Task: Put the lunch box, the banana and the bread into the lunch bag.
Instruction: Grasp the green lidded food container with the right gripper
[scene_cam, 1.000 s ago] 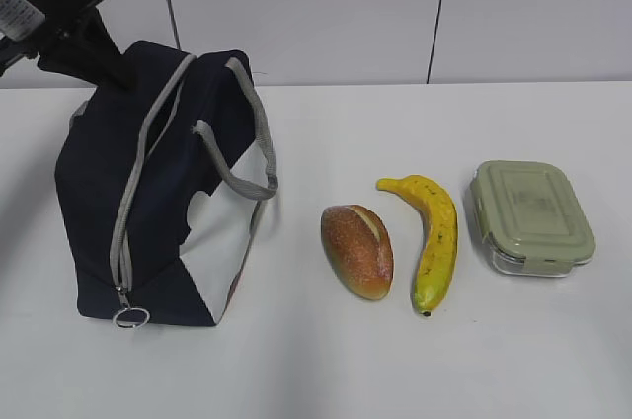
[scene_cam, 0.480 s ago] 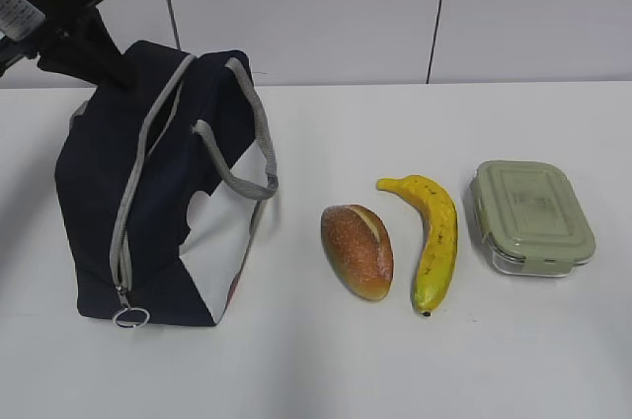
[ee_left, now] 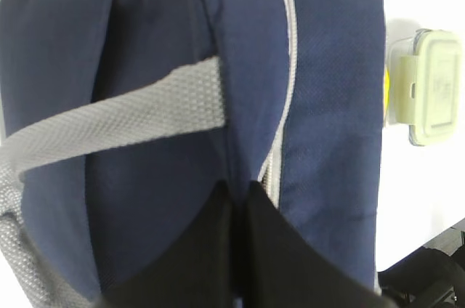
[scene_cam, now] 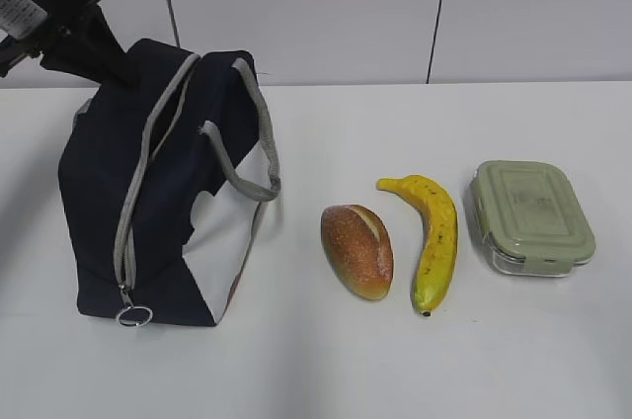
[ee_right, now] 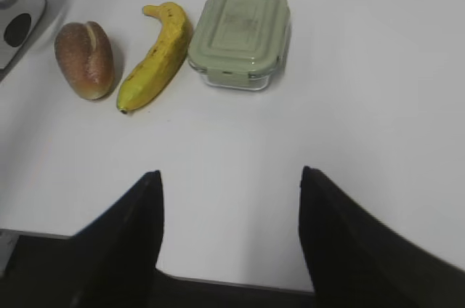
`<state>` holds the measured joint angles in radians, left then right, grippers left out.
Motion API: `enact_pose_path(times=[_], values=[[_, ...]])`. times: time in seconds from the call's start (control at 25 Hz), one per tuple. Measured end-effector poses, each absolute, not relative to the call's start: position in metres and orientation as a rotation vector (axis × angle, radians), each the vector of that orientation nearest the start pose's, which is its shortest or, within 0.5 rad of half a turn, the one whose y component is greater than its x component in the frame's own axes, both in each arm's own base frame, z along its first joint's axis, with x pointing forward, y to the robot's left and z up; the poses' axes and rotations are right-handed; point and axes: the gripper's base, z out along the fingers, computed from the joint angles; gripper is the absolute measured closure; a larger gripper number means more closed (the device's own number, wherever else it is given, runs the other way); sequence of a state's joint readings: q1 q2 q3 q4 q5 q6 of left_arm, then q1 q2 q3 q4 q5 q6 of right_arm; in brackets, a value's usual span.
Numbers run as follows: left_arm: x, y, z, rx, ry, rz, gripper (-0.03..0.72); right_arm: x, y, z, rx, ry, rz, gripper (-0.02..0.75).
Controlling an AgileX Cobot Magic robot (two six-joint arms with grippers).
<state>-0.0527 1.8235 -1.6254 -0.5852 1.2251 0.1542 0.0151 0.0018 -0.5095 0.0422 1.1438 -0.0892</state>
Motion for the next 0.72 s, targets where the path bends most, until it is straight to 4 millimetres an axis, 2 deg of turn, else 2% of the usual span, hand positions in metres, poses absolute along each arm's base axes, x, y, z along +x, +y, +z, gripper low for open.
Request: enact_pose_path(times=[0.24, 0.48, 0.72], values=[[0.379, -0.067, 0.307, 0.097, 2.774, -0.801, 0.688, 0.016, 0.006, 0.275, -0.124, 2.259, 0.050, 0.300], [0.379, -0.067, 0.307, 0.097, 2.774, -0.802, 0.688, 0.045, 0.011, 0.294, -0.115, 2.328, 0.122, 0.300], [0.379, -0.068, 0.307, 0.094, 2.769, -0.816, 0.688, 0.085, 0.013, 0.308, -0.099, 2.412, 0.159, 0.300]])
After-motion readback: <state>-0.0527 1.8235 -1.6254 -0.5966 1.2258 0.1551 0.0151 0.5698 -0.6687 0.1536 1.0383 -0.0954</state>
